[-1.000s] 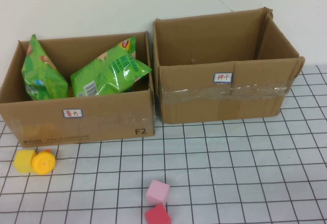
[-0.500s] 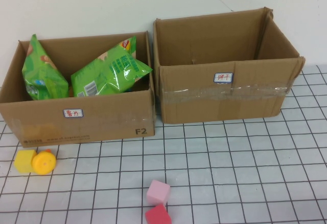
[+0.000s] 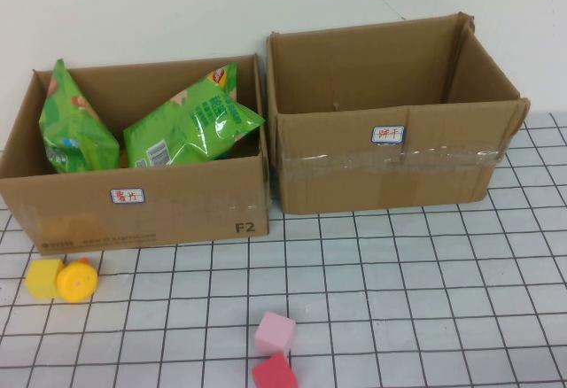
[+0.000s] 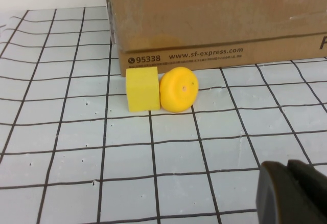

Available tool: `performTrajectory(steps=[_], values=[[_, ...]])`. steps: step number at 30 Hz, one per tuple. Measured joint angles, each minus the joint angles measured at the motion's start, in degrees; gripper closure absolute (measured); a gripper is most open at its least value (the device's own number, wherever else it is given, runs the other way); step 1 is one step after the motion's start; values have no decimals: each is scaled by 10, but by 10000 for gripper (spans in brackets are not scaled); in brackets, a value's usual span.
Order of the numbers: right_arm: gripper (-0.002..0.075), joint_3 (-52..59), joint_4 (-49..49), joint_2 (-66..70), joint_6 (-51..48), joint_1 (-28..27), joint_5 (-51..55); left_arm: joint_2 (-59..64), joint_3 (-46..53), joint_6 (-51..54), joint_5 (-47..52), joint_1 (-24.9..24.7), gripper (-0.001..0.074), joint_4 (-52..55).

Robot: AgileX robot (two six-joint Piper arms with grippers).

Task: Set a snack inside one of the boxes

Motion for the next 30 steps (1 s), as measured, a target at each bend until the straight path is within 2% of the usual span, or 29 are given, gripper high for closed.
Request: performTrajectory(steps=[13, 30], values=[[725, 0, -37, 0, 124, 15, 7, 0, 0, -5, 0, 0, 736, 0], [725, -1, -46, 0, 133, 15, 14, 0, 0, -5, 0, 0, 736, 0]])
